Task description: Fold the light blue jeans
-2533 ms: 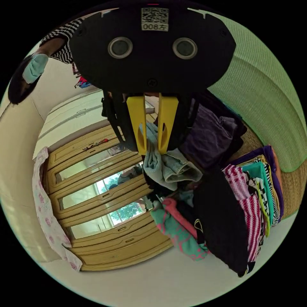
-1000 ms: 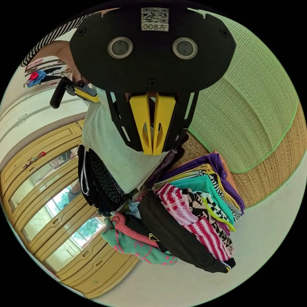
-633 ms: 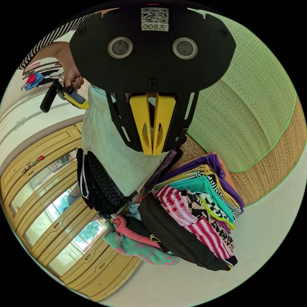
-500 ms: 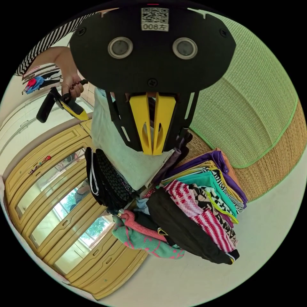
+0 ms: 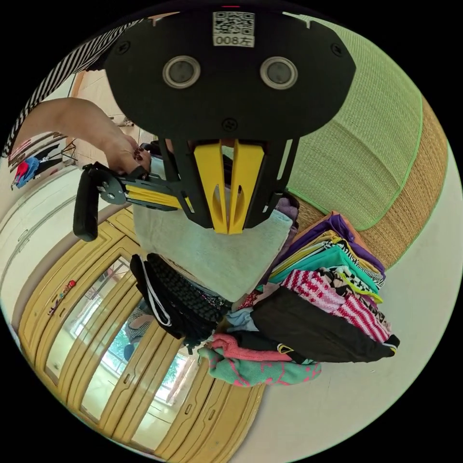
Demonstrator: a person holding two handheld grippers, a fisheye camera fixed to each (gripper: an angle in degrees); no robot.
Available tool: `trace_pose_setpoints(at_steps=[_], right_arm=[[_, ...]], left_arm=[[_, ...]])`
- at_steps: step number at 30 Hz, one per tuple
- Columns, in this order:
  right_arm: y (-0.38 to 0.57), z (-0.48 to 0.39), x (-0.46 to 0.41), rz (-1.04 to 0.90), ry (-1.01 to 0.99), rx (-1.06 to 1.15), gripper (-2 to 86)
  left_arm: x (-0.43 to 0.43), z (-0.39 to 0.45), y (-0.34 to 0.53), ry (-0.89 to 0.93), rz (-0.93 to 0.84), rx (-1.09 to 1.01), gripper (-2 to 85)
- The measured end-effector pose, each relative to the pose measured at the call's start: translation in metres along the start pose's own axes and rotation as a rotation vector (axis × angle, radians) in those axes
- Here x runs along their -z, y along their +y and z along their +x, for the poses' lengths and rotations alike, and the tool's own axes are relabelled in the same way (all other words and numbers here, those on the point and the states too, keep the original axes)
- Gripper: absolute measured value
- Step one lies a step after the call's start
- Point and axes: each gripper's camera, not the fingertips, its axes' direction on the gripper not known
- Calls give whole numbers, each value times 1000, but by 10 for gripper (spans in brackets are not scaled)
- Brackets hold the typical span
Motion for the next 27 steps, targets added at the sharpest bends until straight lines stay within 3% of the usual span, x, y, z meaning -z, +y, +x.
trace_pose_setpoints(at_steps=[3, 9, 11, 14, 19, 27], right_arm=[[-2, -8, 1, -2, 13, 2, 2], [-3, -14, 23, 28, -48, -27, 4], [1, -9, 51, 129, -54, -33, 7], [-2, 12, 91, 261, 55, -48, 17], [-48, 67, 139, 322, 237, -117, 75], [-132, 113, 171, 379, 345, -216, 88]], left_arm=[[-25, 12, 1, -46, -180, -72, 3], [13, 8, 22, 98, -88, -28, 3], [33, 8, 47, 134, -62, -24, 3], [47, 4, 86, 149, -119, -1, 3], [49, -2, 150, 192, -281, 89, 4], [87, 9, 195, 261, -314, 183, 4]])
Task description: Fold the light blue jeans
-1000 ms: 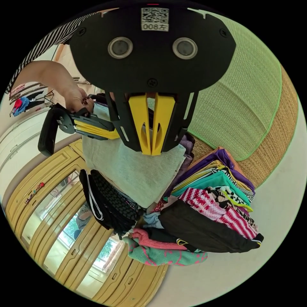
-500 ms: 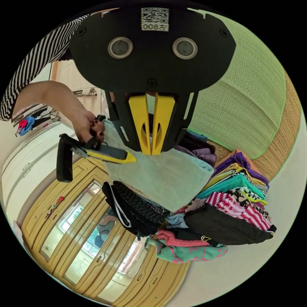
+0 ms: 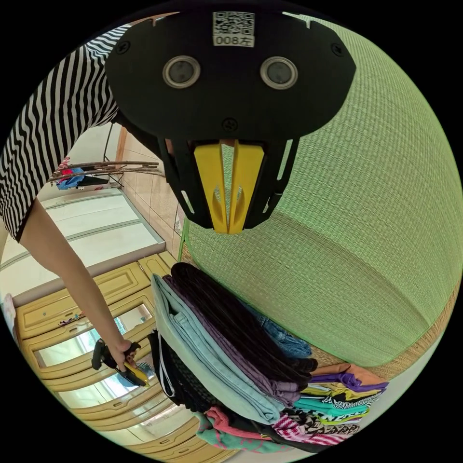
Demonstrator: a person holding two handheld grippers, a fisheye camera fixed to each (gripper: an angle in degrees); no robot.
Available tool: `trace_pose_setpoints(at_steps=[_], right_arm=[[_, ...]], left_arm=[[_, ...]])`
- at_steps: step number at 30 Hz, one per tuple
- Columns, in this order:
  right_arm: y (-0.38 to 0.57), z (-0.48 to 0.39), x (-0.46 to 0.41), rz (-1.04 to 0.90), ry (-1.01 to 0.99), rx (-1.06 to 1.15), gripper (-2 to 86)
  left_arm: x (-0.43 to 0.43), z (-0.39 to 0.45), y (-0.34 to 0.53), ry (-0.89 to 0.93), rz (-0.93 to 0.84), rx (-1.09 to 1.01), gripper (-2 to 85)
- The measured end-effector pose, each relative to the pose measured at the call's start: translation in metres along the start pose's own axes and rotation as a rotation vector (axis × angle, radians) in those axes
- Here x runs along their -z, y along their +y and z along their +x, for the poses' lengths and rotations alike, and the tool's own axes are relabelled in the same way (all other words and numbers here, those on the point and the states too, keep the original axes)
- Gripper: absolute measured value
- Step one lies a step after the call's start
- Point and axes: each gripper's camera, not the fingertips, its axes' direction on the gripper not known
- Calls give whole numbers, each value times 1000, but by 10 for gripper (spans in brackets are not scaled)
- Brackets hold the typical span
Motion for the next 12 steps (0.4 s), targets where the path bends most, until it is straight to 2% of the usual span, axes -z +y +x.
trace_pose_setpoints(at_steps=[9, 12], right_arm=[[-30, -15, -42, -135, 187, 42, 86], [-24, -8, -38, -110, 160, 18, 76]], left_arm=[[34, 20, 36, 43, -14, 63, 3], [43, 32, 48, 43, -45, 59, 3]])
